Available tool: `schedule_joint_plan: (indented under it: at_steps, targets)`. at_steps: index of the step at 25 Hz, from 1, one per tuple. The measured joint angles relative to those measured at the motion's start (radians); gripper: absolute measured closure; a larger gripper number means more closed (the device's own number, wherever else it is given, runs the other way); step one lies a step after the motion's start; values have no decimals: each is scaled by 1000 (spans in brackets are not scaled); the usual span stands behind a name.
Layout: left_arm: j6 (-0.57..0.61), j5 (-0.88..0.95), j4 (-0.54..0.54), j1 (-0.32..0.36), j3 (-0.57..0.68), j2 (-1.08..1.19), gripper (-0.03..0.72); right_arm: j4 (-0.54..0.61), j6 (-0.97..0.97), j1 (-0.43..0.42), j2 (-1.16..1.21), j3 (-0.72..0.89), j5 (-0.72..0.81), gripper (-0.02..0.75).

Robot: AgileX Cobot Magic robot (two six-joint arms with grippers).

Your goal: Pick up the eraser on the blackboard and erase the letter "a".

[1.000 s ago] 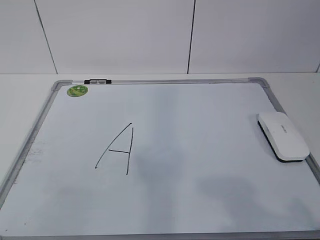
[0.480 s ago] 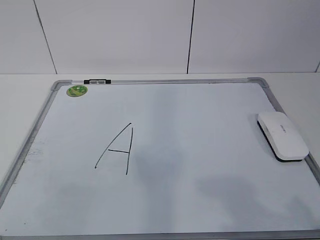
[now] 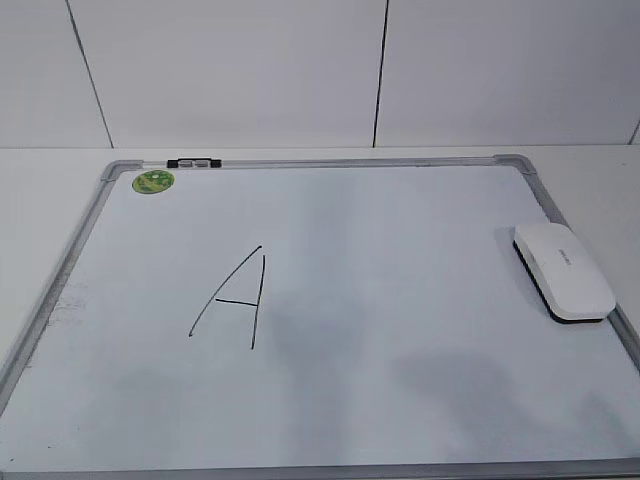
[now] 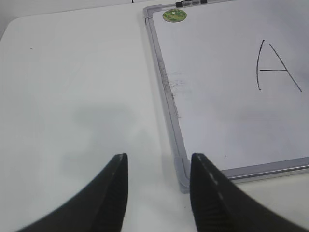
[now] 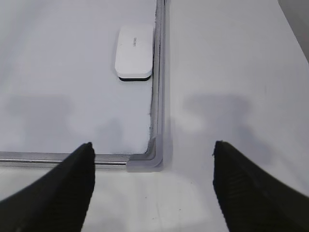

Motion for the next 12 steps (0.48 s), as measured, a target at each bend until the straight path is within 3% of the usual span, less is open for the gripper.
schedule_joint_plan:
  at_steps: [7, 12]
  targets:
    - [0, 0, 0, 0, 1, 0, 380, -4, 0, -51, 0, 2, 0, 162]
    - [0, 0, 0, 39, 1, 0, 384, -5, -1, -102, 0, 2, -1, 162]
